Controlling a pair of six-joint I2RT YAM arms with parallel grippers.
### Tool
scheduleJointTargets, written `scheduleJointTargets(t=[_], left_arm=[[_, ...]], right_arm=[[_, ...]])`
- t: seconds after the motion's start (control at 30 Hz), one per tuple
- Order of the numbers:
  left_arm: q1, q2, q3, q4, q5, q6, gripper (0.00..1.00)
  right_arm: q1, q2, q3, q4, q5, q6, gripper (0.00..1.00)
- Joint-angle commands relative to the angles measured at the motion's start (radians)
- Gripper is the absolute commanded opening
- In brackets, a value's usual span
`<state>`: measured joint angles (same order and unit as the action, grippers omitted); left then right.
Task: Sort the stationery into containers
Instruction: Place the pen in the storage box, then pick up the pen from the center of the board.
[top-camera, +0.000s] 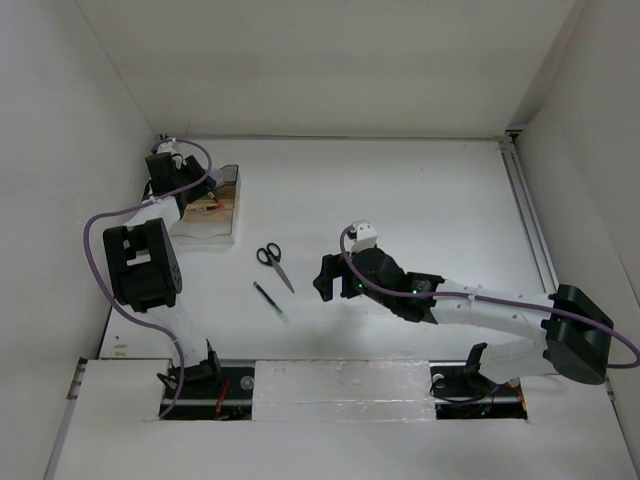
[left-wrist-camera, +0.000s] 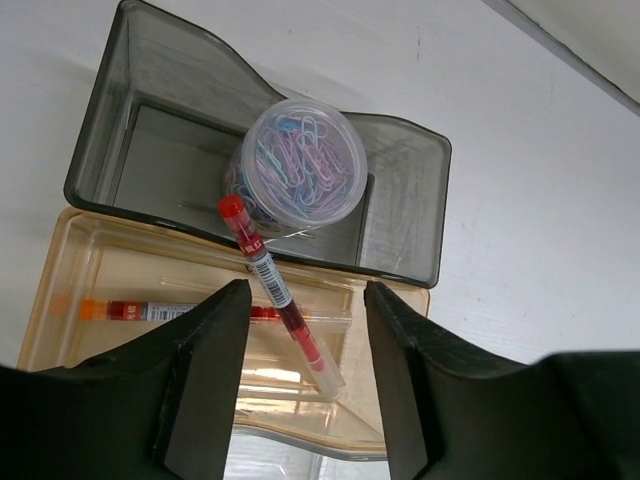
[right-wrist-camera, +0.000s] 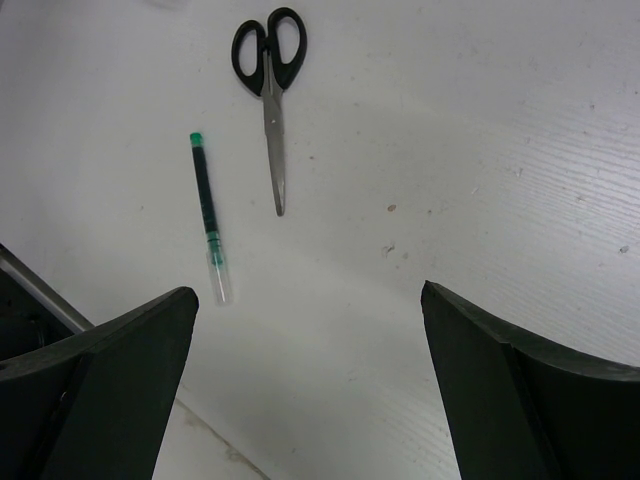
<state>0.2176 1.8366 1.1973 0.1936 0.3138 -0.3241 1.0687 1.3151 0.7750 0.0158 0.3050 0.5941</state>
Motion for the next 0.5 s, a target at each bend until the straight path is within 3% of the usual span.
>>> scheduleJointTargets(t=[0.0,0.2,0.47], left_arm=[[0.000,-0.091,0.001,0.013,0.018,-0.006,0.47],[0.000,-0.235,-0.064,0.066,0.007,0.007,0.58],[0.000,-0.197,0.007,-0.017,0.025,0.026,0.59]], right_arm=[[0.010,-0.030,0.001,0.052,-0.006,-0.013,1.00],[0.010,-0.011,0.010,0.052,-0.006,-0.022,1.00],[0.010,0.019,0.032,0.072,-0.049,-0.048,1.00]])
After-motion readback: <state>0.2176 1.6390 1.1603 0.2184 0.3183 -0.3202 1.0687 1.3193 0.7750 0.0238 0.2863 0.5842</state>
